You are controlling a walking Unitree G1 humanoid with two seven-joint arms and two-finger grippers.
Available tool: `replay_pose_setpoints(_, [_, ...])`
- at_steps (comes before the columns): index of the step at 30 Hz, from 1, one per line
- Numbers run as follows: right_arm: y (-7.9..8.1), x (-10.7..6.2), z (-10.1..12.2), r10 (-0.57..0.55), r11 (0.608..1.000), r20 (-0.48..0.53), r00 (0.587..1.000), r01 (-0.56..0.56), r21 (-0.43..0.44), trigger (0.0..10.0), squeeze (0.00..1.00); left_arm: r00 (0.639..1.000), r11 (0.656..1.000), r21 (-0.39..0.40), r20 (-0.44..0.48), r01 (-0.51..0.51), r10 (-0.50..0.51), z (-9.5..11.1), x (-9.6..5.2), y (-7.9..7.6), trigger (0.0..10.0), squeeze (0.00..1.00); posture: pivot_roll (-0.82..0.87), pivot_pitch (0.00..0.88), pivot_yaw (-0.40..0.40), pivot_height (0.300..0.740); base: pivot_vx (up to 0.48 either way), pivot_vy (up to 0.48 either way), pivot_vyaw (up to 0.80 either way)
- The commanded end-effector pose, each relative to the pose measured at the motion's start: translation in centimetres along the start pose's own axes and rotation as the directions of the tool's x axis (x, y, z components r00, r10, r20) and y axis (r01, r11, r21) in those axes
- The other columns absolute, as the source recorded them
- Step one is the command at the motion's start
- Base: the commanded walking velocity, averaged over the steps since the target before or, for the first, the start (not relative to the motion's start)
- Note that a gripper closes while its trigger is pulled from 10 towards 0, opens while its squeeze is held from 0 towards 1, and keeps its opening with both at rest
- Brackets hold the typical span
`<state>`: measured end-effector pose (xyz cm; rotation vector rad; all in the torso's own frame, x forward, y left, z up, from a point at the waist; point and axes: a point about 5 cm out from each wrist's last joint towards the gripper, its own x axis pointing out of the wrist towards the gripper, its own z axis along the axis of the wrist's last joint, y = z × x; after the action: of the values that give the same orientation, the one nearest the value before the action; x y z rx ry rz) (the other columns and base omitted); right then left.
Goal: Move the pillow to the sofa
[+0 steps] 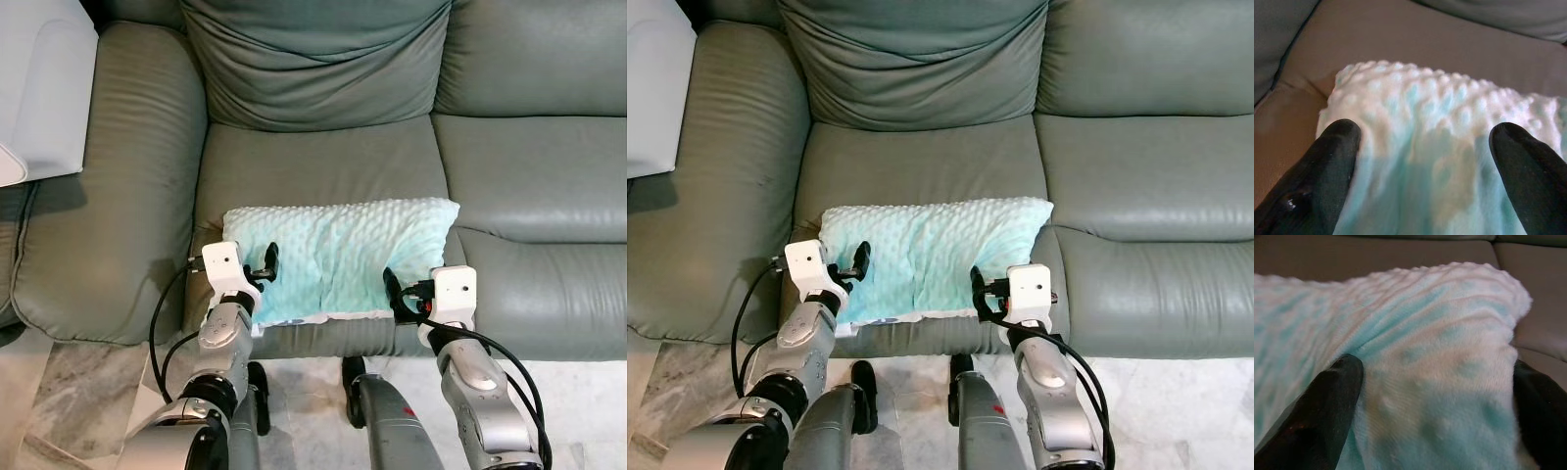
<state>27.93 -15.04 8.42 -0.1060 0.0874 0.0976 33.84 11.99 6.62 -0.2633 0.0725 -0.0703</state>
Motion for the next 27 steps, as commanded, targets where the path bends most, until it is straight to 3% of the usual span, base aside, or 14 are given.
replay_pose_setpoints(1, [0.1,-0.7,-0.7,-0.02,0.999,-0.048,0.999,0.018,-0.033,10.0,1.0,1.0,1.0,-0.005,-0.027,-0.015,0.015,-0.9,-0.7,0.8,10.0,1.0,-0.09,0.476,0.044,0.74,0.0,0.0,0.0])
replay_pose_setpoints(10, [-0.6,-1.3,-0.6,-0.085,0.992,-0.063,0.994,0.078,-0.104,10.0,1.0,0.998,0.999,0.036,0.054,-0.03,0.028,1.0,-1.3,3.7,10.0,1.0,-0.08,0.46,0.045,0.74,0.0,0.0,0.0])
replay_pose_setpoints(14, [-1.0,-1.9,-0.5,-0.076,0.991,-0.076,0.994,0.068,-0.114,10.0,1.0,0.998,0.994,0.096,0.045,-0.055,0.051,1.4,-3.0,5.9,10.0,1.0,-0.08,0.444,0.045,0.74,0.0,0.0,0.0])
replay_pose_setpoints(15, [-0.9,-2.2,-0.5,-0.052,0.994,-0.082,0.995,0.043,-0.101,10.0,1.0,0.998,0.99,0.125,0.015,-0.061,0.06,1.2,-4.1,6.7,10.0,1.0,-0.07,0.44,0.045,0.74,0.0,0.0,0.0])
replay_pose_setpoints(16, [-0.9,-2.2,-0.5,-0.052,0.994,-0.082,0.995,0.043,-0.101,10.0,1.0,0.998,0.99,0.125,0.015,-0.061,0.06,1.2,-4.1,6.7,10.0,1.0,-0.07,0.44,0.045,0.74,0.0,0.0,0.0])
replay_pose_setpoints(17, [-0.5,-2.5,0.2,-0.003,0.997,-0.071,0.997,-0.003,-0.079,10.0,1.0,0.998,0.987,0.149,-0.009,-0.065,0.067,1.0,-5.3,7.4,10.0,1.0,-0.06,0.437,0.046,0.74,0.0,0.0,0.0])
replay_pose_setpoints(20, [0.0,-2.7,0.9,0.044,0.997,-0.053,0.998,-0.048,-0.067,10.0,1.0,0.997,0.984,0.169,-0.018,-0.065,0.069,1.0,-6.0,7.9,10.0,1.0,-0.05,0.434,0.046,0.74,0.0,0.0,0.0])
replay_pose_setpoints(23, [1.5,-3.2,2.8,0.174,0.982,-0.019,0.984,-0.175,-0.07,10.0,1.0,0.994,0.976,0.202,-0.057,-0.079,0.092,0.8,-7.7,9.2,10.0,1.0,-0.05,0.423,0.045,0.74,0.0,0.0,0.0])
replay_pose_setpoints(24, [2.6,-3.8,2.7,0.264,0.963,-0.069,0.962,-0.267,-0.041,10.0,1.0,0.989,0.975,0.204,-0.099,-0.09,0.112,0.5,-8.6,9.8,10.0,1.0,-0.06,0.418,0.044,0.74,0.0,0.0,0.0])
replay_pose_setpoints(25, [2.6,-3.8,2.7,0.264,0.963,-0.069,0.962,-0.267,-0.041,10.0,1.0,0.989,0.975,0.204,-0.099,-0.09,0.112,0.5,-8.6,9.8,10.0,1.0,-0.06,0.418,0.044,0.74,0.0,0.0,0.0])
replay_pose_setpoints(27, [3.8,-4.6,1.6,0.367,0.928,-0.16,0.916,-0.374,-0.01,10.0,1.0,0.982,0.983,0.173,-0.167,-0.056,0.085,-0.1,-9.1,9.6,10.0,1.0,-0.05,0.413,0.042,0.74,0.0,0.0,0.0])
